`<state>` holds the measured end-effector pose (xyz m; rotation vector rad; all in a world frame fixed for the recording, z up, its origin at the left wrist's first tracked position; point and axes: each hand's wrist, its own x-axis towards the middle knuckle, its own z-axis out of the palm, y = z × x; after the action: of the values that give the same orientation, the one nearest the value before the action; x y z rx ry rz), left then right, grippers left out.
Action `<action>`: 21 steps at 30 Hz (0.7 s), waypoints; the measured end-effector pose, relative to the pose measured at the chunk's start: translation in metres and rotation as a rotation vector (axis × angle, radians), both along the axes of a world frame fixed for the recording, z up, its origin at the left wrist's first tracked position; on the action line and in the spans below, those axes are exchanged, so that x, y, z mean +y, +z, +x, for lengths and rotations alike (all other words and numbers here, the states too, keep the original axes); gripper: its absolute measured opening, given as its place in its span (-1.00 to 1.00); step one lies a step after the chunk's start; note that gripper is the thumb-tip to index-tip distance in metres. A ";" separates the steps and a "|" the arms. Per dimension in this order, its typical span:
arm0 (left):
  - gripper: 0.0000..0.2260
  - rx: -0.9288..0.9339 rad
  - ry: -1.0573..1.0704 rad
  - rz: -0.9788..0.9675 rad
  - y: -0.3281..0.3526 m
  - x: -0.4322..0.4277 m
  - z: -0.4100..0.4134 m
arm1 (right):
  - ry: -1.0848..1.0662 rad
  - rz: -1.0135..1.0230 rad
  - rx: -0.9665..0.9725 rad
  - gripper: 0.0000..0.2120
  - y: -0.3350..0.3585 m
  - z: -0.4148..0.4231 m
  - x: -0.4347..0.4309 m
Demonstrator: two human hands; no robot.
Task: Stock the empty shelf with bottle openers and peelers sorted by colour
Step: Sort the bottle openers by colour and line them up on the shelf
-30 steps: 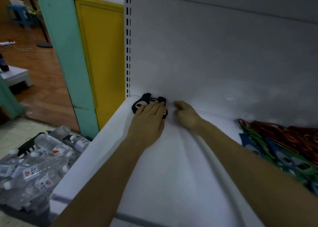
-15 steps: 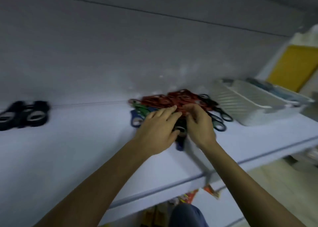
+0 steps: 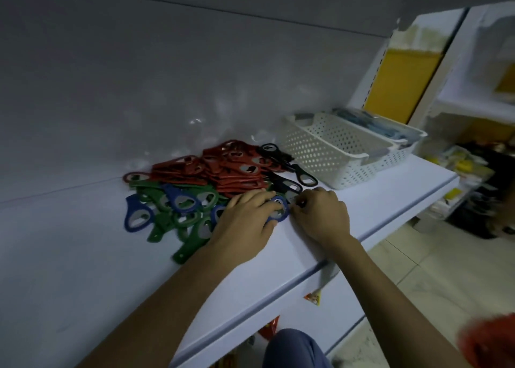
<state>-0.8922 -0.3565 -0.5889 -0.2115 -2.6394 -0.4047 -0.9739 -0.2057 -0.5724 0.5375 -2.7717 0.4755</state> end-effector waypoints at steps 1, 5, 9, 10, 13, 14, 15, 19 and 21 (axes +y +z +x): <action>-0.69 0.019 -0.009 0.040 0.000 -0.002 0.000 | 0.011 -0.023 0.007 -0.80 0.001 -0.002 -0.001; -0.76 0.078 0.040 0.293 0.001 -0.011 -0.001 | 0.059 -0.139 0.083 -0.80 -0.004 0.000 -0.004; -0.81 0.140 0.036 0.504 0.006 -0.011 -0.002 | -0.001 -0.434 0.110 -0.78 0.000 0.003 -0.010; -0.80 0.154 0.026 0.569 0.009 -0.009 -0.002 | 0.023 -0.538 0.117 -0.78 0.002 0.006 -0.016; -0.67 0.115 -0.015 0.918 0.016 -0.008 0.000 | 0.244 -0.583 0.217 -0.84 0.011 0.024 -0.043; -0.68 0.094 -0.018 1.039 0.017 -0.010 -0.001 | 0.376 -0.491 0.256 -0.85 0.012 0.029 -0.051; -0.73 0.097 -0.004 1.136 0.017 -0.012 -0.002 | 0.510 -0.399 0.287 -0.84 0.010 0.033 -0.057; -0.85 0.162 0.104 1.387 0.018 -0.021 -0.011 | 0.514 -0.504 0.169 -0.76 0.010 0.016 -0.064; -0.82 0.172 0.098 1.392 0.017 -0.021 -0.014 | 0.213 -0.502 0.125 -0.78 0.012 -0.007 -0.058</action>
<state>-0.9060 -0.3777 -0.5717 0.3169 -1.6475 -1.8777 -0.9809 -0.2637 -0.5608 0.7056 -2.3567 1.1022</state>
